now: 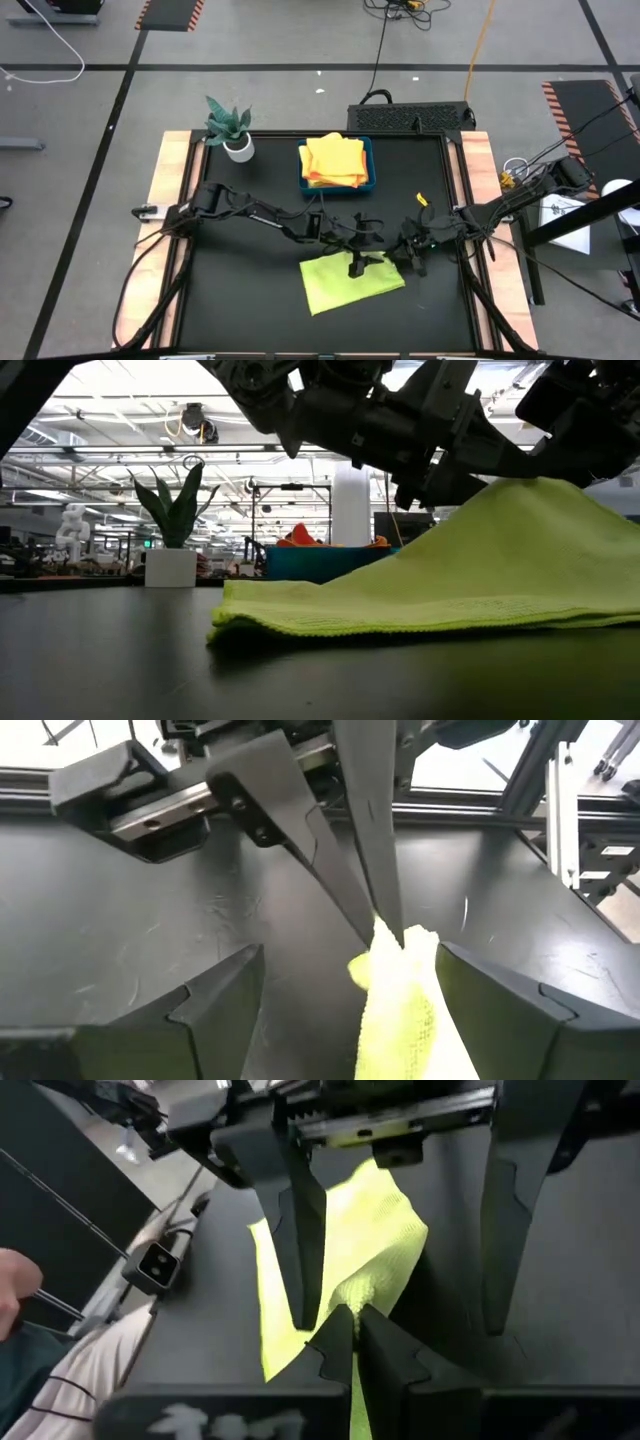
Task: Fold microfiber towels
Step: Fold the green microfiber cloth
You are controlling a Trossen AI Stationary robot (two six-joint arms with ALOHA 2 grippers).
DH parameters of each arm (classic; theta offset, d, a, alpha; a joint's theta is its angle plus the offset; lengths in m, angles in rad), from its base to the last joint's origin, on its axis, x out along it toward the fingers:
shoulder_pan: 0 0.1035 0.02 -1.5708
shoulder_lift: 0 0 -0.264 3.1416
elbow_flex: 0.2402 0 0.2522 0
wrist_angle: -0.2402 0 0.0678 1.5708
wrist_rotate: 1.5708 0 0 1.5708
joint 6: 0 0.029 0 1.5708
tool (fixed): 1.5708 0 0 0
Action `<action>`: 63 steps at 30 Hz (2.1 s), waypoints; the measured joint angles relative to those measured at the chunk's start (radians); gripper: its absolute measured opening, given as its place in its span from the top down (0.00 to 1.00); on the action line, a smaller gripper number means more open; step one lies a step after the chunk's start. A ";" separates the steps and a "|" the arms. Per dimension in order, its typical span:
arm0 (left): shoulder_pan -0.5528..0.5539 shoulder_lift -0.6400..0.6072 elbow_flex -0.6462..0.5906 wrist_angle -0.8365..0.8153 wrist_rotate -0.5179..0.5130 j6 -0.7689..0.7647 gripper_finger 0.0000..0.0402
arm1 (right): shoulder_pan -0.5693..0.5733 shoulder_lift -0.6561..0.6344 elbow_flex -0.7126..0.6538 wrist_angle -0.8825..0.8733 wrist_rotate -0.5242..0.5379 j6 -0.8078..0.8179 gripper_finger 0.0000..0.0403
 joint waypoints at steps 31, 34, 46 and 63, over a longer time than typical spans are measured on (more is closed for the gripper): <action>0.000 -0.007 -0.001 -0.037 0.078 0.094 0.98 | 0.054 0.009 0.000 -0.115 -0.024 0.031 0.58; 0.000 -0.007 -0.001 -0.035 0.078 0.105 0.99 | 0.084 0.034 0.000 -0.113 0.004 0.055 0.47; -0.032 -0.063 -0.002 -0.102 0.030 0.165 0.99 | 0.170 0.182 0.000 -0.117 0.047 0.183 0.43; -0.058 -0.105 -0.001 -0.206 -0.072 0.179 0.99 | 0.242 0.191 0.000 -0.049 0.180 0.197 0.80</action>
